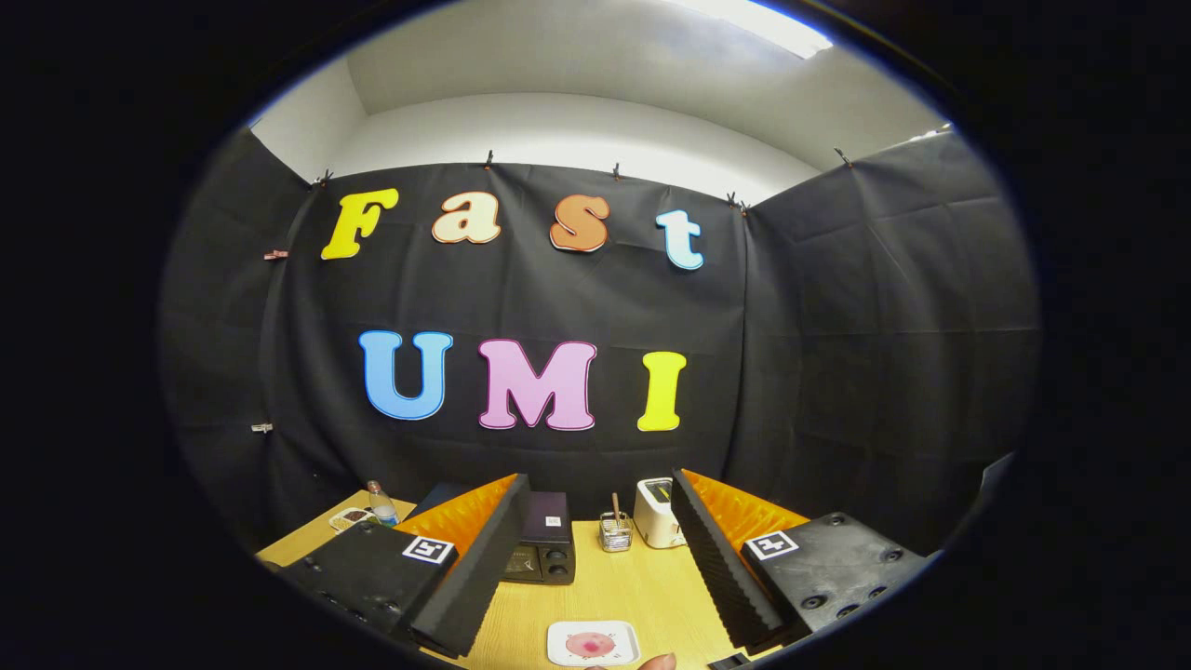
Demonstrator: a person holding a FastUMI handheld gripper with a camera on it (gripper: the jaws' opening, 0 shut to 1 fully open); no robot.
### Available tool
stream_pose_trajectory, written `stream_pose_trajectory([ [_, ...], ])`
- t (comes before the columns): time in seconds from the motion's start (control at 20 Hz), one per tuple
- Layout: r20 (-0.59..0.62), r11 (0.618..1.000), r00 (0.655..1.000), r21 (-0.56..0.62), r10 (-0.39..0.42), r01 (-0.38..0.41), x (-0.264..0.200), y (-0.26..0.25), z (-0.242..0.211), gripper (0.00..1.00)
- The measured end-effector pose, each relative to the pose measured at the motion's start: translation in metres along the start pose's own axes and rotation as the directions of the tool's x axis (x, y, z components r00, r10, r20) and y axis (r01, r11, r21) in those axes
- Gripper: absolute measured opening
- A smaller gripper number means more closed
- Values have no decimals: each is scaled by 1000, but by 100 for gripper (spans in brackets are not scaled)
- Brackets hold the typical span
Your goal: Open the toaster oven, put the food inside, and close the toaster oven door.
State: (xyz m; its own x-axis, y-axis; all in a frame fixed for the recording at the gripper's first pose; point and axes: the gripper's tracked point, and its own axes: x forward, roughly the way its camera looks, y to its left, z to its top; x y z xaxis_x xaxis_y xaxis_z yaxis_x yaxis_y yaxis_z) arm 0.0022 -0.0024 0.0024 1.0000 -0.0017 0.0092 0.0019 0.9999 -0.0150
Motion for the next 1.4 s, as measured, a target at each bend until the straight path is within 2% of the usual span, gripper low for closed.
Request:
stream_pose_trajectory([
  [0.4,-11,1000,1000,-7,10,-10,6,9,-6,97],
  [0.75,-33,997,996,15,82,-82,44,61,-28,97],
  [1.0,-119,992,985,35,123,-120,88,110,-89,98],
  [1.25,-243,982,954,110,178,-155,137,162,-168,98],
  [1.4,-307,978,929,108,204,-179,167,196,-220,98],
])
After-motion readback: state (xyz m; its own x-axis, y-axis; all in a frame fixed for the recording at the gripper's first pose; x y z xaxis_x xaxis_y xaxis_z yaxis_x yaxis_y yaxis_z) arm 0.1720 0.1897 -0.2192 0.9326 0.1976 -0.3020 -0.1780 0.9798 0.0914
